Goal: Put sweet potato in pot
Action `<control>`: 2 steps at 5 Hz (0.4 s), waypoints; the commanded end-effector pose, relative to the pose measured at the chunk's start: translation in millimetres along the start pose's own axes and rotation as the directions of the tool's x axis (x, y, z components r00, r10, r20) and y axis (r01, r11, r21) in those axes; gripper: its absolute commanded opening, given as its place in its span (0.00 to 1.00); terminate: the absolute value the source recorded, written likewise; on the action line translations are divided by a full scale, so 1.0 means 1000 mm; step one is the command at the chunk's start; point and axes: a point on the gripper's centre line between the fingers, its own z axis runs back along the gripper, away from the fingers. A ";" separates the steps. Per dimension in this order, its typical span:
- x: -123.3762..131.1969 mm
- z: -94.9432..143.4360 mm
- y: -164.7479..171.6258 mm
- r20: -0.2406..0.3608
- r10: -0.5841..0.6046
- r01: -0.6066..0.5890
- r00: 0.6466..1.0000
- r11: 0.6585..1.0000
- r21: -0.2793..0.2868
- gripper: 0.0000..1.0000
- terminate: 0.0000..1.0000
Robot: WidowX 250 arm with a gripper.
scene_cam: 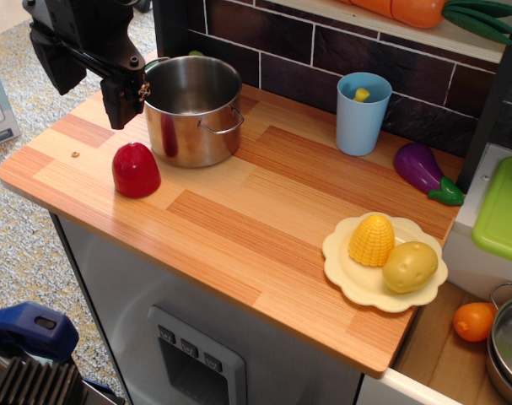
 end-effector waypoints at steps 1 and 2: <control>0.000 0.000 0.000 0.000 0.000 0.000 1.000 1.000 0.000 1.00 0.00; 0.007 -0.018 -0.002 0.017 0.005 -0.004 1.000 1.000 -0.016 1.00 0.00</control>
